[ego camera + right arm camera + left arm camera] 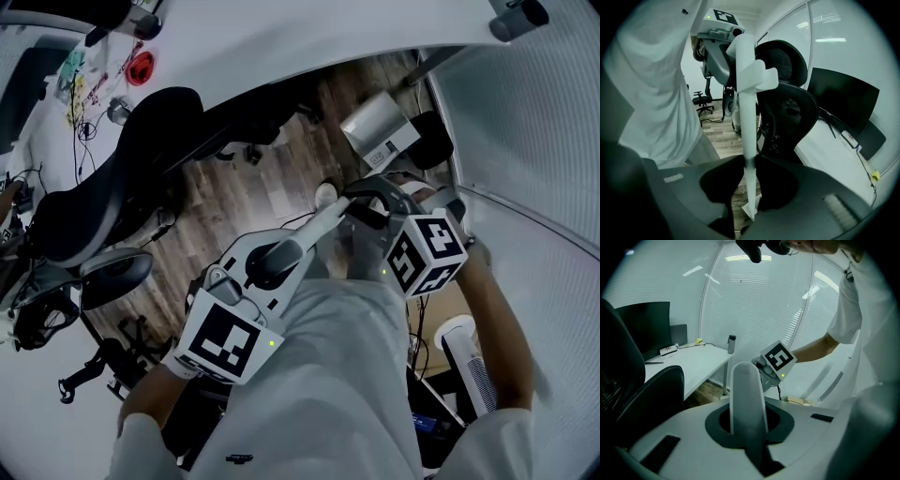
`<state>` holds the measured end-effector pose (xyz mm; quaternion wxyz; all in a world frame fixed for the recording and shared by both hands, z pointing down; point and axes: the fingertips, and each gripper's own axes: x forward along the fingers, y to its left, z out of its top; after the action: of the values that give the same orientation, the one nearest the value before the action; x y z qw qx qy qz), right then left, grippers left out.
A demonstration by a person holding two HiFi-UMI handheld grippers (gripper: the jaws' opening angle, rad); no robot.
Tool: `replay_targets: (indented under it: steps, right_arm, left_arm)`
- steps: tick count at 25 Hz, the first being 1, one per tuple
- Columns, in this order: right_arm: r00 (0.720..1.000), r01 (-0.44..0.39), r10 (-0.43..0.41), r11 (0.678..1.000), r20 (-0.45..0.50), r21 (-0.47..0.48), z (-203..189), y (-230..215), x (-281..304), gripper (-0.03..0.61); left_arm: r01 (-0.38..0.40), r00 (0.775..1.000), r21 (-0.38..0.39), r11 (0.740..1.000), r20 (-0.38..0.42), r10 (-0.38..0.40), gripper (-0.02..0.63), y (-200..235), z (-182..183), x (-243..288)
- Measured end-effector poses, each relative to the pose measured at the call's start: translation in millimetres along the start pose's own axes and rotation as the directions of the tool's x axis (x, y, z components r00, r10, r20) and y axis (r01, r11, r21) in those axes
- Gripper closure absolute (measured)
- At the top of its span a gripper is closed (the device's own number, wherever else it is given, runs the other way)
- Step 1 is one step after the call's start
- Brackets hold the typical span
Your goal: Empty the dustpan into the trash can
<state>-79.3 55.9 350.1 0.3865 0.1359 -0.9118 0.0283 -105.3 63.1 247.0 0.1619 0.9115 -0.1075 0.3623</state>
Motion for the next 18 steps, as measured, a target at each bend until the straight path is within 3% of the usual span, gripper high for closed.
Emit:
replay_targets:
  steps: [5, 12, 18]
  right_arm:
    - [0.998, 0.059, -0.059, 0.998, -0.033, -0.021, -18, -1, 8, 0.378]
    - [0.99, 0.13, -0.137, 0.982, 0.045, 0.135, -17, -3, -19, 0.373]
    - [0.966, 0.217, -0.247, 0.938, 0.079, 0.269, -12, -12, -51, 0.397]
  left_arm:
    - [-0.016, 0.999, -0.014, 1.0, -0.051, 0.016, 0.588, 14, -2, 15]
    - [-0.005, 0.99, 0.065, 0.998, -0.142, 0.014, 0.588, 35, -14, 48]
    - [-0.004, 0.982, 0.074, 0.997, -0.189, 0.018, 0.588, 44, -20, 73]
